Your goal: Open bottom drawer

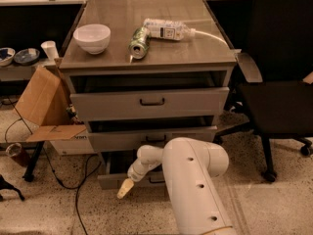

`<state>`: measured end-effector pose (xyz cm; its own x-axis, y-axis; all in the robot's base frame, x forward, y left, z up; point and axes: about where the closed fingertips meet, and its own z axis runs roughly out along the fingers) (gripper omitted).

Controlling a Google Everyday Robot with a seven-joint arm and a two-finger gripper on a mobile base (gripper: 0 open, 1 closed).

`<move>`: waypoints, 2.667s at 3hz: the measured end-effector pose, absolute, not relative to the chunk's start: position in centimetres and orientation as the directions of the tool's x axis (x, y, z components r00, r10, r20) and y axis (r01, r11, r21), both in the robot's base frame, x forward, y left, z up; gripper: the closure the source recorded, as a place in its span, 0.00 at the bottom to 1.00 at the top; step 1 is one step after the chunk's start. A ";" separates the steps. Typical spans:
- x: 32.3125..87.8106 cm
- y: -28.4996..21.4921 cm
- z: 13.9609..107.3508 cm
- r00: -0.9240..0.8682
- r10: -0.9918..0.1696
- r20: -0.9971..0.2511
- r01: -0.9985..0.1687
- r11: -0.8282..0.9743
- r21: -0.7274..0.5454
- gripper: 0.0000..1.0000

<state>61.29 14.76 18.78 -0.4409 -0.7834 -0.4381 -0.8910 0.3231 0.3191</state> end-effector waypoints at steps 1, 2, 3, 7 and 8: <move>61.2 15.3 18.3 -0.422 -0.790 -0.444 -0.898 0.300 0.321 0.00; 60.3 15.0 17.7 -0.396 -0.805 -0.442 -0.908 0.272 0.317 0.00; 60.1 14.9 18.0 -0.392 -0.808 -0.439 -0.910 0.269 0.315 0.00; 56.9 13.0 17.6 -0.373 -0.861 -0.345 -0.904 0.254 0.343 0.19; 55.3 11.8 16.8 -0.360 -0.889 -0.285 -0.899 0.249 0.360 0.42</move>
Offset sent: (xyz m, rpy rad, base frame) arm -0.0211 -0.0036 -0.0152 -0.0051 -0.0101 0.0956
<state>55.28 11.78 16.78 -0.3597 -0.8886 -0.2846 -0.8993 0.2488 0.3597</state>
